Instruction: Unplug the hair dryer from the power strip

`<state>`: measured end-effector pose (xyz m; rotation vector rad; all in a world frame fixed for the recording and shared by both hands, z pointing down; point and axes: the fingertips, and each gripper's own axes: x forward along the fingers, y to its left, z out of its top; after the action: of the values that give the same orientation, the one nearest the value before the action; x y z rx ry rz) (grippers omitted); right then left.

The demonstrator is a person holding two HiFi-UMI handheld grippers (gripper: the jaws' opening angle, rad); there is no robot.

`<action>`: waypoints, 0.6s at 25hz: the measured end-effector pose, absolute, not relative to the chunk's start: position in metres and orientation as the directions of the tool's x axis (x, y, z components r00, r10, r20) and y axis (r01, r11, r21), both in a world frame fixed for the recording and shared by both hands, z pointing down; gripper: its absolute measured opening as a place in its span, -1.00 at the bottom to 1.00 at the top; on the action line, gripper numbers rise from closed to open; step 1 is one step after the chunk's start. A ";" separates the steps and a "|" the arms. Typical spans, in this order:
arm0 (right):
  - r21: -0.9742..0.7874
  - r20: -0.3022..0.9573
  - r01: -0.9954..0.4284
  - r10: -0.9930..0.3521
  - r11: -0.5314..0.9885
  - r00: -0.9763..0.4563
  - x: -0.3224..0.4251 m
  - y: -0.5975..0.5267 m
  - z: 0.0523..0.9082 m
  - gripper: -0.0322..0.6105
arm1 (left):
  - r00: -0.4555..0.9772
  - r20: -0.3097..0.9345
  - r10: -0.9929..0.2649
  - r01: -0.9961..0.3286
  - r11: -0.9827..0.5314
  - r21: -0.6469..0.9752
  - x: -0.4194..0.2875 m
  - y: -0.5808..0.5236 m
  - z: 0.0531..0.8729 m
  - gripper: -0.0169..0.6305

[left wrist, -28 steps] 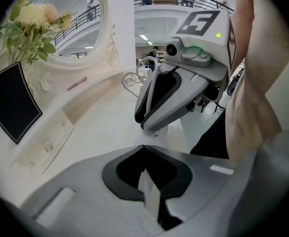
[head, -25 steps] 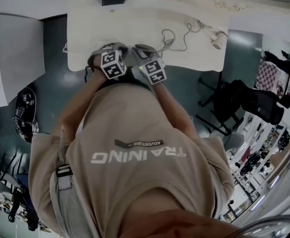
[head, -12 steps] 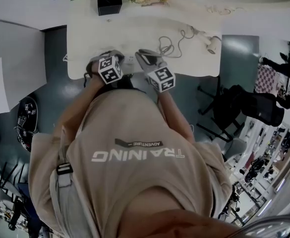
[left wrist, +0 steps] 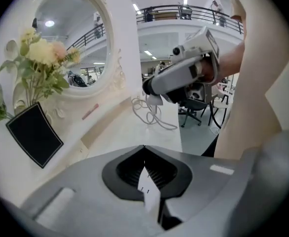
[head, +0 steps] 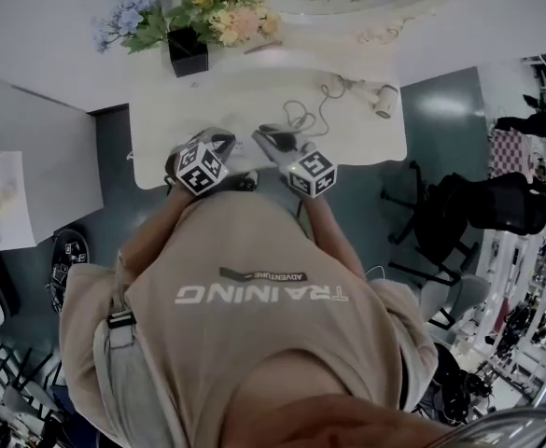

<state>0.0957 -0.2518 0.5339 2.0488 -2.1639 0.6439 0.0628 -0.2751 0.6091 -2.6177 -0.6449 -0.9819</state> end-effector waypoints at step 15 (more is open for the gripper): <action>-0.148 0.171 -0.989 -0.984 0.020 -0.045 0.109 -0.246 0.468 -0.70 | 0.953 0.250 0.171 0.157 -0.985 0.073 0.048 -0.332 0.478 -0.93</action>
<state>0.1091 -0.2457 0.4677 2.1570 -2.2291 0.3536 0.0477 -0.3320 0.4783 -3.1557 -0.2654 -0.4116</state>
